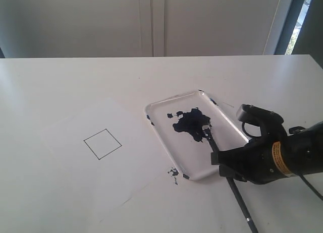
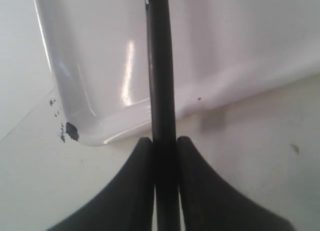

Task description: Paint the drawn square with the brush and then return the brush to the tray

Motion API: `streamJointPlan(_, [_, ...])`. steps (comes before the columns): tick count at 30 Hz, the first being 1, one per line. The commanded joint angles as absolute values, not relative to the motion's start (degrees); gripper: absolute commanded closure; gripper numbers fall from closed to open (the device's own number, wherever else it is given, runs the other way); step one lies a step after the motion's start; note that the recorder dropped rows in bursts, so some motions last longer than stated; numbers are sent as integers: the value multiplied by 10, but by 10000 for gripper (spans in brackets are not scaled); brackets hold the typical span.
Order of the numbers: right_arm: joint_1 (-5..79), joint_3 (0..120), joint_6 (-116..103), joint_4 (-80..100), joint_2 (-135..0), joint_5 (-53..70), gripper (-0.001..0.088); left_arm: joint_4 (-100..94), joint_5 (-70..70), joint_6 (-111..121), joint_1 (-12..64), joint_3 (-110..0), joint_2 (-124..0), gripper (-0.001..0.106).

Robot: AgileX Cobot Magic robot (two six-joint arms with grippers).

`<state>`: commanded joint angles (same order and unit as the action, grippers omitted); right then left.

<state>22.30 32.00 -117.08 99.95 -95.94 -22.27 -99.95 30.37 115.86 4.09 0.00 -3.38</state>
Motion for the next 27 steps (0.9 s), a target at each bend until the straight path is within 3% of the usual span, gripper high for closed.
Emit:
streamJointPlan(4, [223, 334, -1157, 999, -995, -244, 868, -999, 274, 1181, 41, 0, -34, 1053])
streamJointPlan(21, [223, 382, -1141, 947, -898, -342, 868, -979, 224, 1198, 41, 0, -93, 1053])
streamJointPlan(27, [283, 410, -1141, 947, -892, -337, 868, -931, 216, 1141, 41, 0, -138, 1053])
